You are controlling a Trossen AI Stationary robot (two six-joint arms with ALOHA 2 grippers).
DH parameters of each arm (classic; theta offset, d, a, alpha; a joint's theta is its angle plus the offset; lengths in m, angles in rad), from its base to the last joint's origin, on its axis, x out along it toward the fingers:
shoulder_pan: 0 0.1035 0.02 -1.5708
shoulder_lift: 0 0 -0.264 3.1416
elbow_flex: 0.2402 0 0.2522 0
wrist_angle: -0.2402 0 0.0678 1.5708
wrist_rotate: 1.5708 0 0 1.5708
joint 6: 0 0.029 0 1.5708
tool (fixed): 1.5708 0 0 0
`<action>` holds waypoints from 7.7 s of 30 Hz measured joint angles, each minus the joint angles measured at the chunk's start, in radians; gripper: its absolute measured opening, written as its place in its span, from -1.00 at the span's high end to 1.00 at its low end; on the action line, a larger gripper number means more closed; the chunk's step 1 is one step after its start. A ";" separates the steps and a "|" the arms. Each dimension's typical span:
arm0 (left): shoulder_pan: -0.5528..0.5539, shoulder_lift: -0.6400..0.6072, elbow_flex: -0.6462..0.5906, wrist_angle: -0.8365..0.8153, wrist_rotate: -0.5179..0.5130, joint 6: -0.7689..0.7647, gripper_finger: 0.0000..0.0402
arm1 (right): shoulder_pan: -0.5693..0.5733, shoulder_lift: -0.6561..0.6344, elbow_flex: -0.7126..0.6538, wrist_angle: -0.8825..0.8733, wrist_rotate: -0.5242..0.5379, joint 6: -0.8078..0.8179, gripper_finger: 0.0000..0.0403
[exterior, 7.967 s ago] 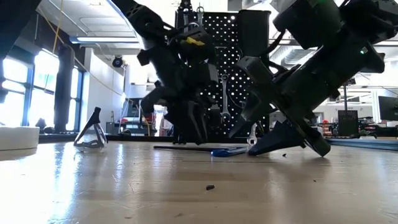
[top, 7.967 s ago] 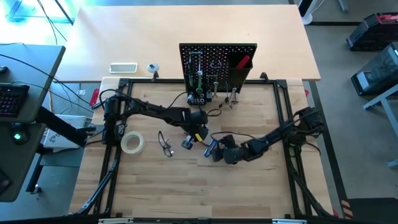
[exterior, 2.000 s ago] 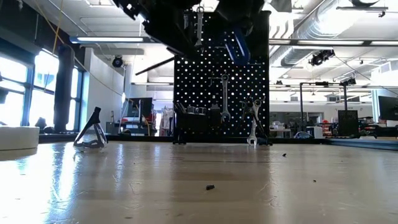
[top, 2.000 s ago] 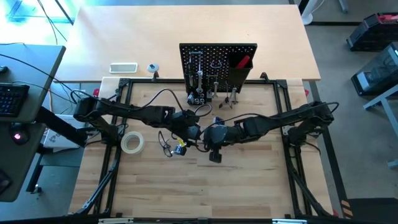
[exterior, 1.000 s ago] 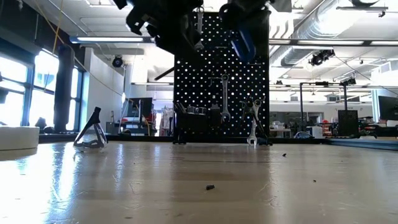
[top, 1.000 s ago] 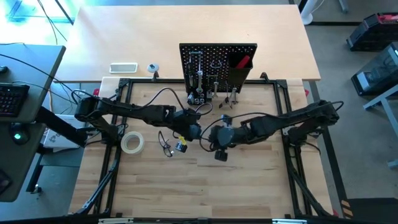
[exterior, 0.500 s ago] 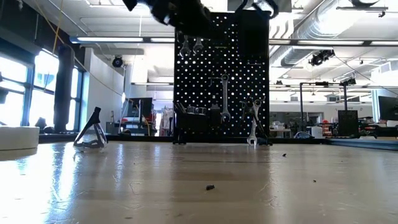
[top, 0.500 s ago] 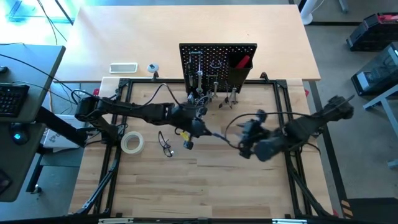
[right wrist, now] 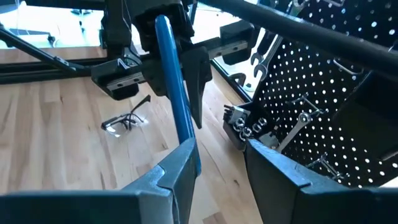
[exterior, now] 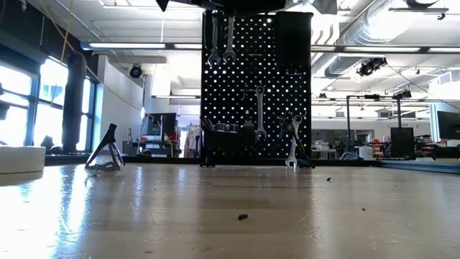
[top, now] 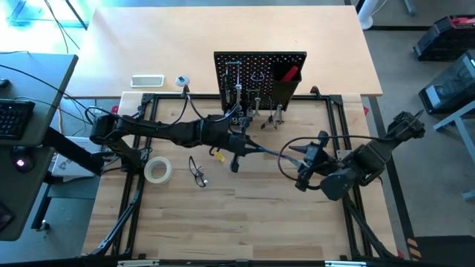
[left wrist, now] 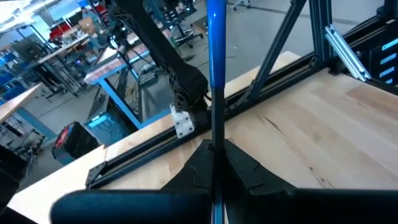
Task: Hang tools onto peg board
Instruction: Put the pick tool onto the peg board, then hang the safety goggles onto the black bin on the peg board
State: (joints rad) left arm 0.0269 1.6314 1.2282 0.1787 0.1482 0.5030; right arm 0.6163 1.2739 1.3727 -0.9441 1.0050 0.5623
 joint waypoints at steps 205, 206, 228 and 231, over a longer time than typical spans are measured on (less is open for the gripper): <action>-0.162 -0.279 -0.475 -0.923 -0.422 -0.107 0.45 | -0.464 0.225 -0.115 0.318 -0.913 -0.564 -0.06; -0.160 -0.261 -0.467 -0.920 -0.422 -0.093 0.45 | -0.464 0.225 -0.132 0.343 -0.918 -0.561 -0.06; 0.005 -0.118 -0.341 -0.751 -0.296 -0.056 0.99 | -0.450 0.225 -0.193 0.321 -0.916 -0.492 -0.06; 0.061 -0.161 -0.341 -0.656 -0.259 -0.056 0.99 | -0.430 0.224 -0.193 0.232 -0.859 -0.449 -0.06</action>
State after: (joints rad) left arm 0.0881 1.4699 0.8875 -0.4773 -0.1113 0.4471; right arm 0.1859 1.4980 1.1793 -0.7126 0.1461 0.1130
